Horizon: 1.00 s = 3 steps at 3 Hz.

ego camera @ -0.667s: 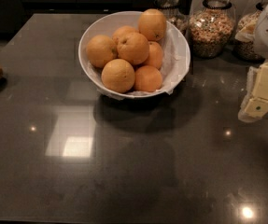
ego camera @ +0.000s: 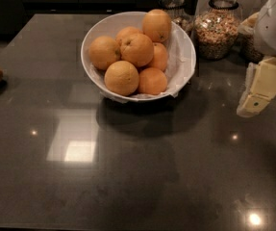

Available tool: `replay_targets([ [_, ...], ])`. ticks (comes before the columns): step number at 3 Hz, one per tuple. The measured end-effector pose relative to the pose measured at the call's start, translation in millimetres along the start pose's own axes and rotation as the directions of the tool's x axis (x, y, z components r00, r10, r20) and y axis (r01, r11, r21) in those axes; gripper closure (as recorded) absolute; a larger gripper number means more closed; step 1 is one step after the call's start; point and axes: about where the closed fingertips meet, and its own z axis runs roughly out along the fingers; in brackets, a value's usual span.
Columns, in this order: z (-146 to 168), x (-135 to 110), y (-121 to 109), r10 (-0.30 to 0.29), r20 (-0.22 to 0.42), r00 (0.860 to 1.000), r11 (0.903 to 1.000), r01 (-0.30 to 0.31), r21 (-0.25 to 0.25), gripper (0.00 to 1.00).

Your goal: Pick orange from white bowl

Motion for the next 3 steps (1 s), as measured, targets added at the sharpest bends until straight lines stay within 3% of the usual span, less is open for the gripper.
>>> replay_targets([
  [1, 3.9, -12.4, -26.5, -0.071, 0.035, 0.997, 0.9945, 0.068, 0.08, 0.0],
  [3, 7.3, -44.1, -91.9, -0.22, 0.1, 0.97, 0.9582, 0.196, 0.209, 0.0],
])
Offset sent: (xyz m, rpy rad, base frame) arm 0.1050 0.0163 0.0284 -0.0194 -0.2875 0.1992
